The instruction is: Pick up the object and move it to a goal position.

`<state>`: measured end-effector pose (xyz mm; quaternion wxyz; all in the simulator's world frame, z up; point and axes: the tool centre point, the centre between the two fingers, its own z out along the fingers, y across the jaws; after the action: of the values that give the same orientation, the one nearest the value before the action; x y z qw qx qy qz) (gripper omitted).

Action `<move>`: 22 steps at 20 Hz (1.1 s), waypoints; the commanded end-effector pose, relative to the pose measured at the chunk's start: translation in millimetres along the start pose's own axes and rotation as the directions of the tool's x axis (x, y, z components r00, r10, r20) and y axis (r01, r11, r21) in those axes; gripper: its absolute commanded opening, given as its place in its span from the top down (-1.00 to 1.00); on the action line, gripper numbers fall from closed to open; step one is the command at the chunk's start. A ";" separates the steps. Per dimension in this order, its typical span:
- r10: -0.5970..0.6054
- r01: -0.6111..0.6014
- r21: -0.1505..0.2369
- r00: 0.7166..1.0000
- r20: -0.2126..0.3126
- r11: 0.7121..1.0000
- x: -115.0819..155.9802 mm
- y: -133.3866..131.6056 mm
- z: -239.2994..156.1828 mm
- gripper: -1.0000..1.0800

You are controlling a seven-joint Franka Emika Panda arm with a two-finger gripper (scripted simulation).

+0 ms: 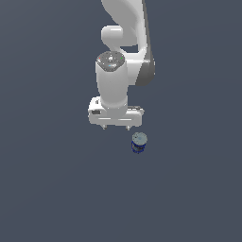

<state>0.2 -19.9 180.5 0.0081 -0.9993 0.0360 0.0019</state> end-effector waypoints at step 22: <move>-0.114 0.114 -0.014 0.993 0.009 0.993 -1.7 -53.7 31.7 -0.92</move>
<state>1.6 21.5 155.5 0.0017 -0.9999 -0.0145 0.0066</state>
